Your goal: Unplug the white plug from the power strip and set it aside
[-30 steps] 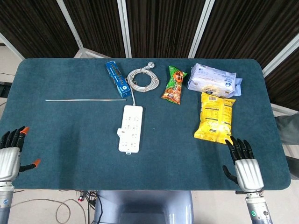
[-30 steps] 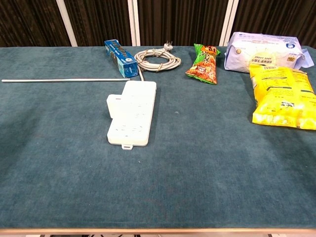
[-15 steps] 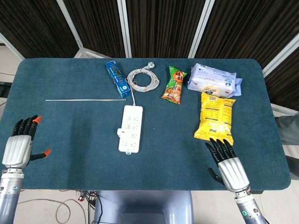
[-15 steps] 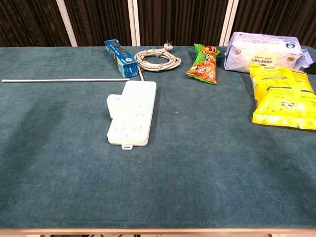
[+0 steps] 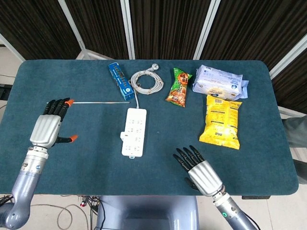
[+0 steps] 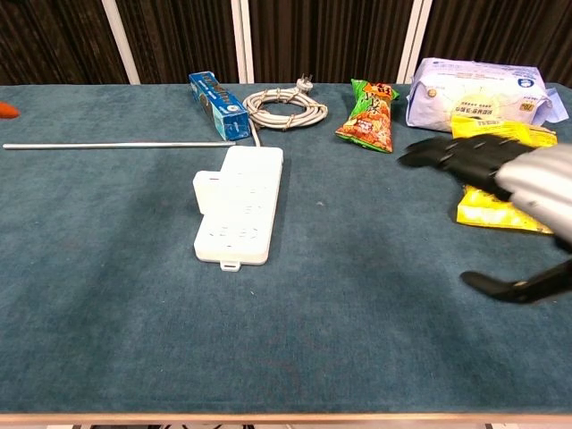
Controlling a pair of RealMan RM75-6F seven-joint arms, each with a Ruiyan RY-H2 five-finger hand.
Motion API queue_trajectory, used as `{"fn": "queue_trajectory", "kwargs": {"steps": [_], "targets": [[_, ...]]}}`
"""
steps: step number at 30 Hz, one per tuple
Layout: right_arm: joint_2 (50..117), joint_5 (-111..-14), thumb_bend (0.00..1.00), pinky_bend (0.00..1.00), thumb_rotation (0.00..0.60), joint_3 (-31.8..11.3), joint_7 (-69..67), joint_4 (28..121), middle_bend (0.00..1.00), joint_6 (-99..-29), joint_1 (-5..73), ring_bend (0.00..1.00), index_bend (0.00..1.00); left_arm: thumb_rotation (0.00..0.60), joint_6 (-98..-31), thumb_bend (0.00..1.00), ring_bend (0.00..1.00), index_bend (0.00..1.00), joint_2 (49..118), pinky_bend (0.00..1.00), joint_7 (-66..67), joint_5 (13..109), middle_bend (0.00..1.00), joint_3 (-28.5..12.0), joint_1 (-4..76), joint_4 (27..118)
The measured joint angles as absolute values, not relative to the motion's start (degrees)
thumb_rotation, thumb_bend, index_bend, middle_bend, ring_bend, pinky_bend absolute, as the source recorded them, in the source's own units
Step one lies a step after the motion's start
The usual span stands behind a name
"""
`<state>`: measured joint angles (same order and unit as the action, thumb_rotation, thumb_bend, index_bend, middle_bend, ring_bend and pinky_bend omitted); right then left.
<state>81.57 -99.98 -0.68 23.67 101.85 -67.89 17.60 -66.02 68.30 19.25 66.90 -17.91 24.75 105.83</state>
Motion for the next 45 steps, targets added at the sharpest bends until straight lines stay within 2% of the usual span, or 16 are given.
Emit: {"fn": "queue_trajectory", "kwargs": {"steps": [15,19,23,25,45], "targets": [[97.6,-91.2,0.40,0.00,0.600,-3.9,33.3,98.9,0.00,-56.3,24.6,0.00,0.00,0.600,-61.5,0.00,0.02,0.11,71.8,0.02,27.2,57.3,0.06,-20.7,34.6,105.9],[101.0,-88.4,0.52,0.00,0.600,-5.2,34.7,96.3,0.00,-54.8,26.1,0.00,0.00,0.600,-60.8,0.00,0.02,0.11,72.5,0.02,27.8,56.2,0.06,-20.7,36.3,105.1],[103.8,-85.8,0.76,0.00,0.600,-6.0,35.4,93.4,0.00,-53.6,27.3,0.00,0.00,0.600,-60.3,0.00,0.02,0.11,73.0,0.02,28.1,55.6,0.06,-20.5,37.6,104.3],[104.9,-85.1,0.80,0.00,0.600,-6.3,35.5,92.2,0.00,-53.2,27.9,0.00,0.00,0.600,-60.1,0.00,0.02,0.11,73.4,0.02,28.2,55.4,0.06,-20.4,38.2,103.8],[115.8,-80.1,0.80,0.00,0.600,-10.3,37.9,81.3,0.00,-50.2,35.1,0.00,0.00,0.600,-56.9,0.00,0.03,0.16,77.7,0.03,29.7,52.3,0.10,-18.8,44.8,99.0]]}}
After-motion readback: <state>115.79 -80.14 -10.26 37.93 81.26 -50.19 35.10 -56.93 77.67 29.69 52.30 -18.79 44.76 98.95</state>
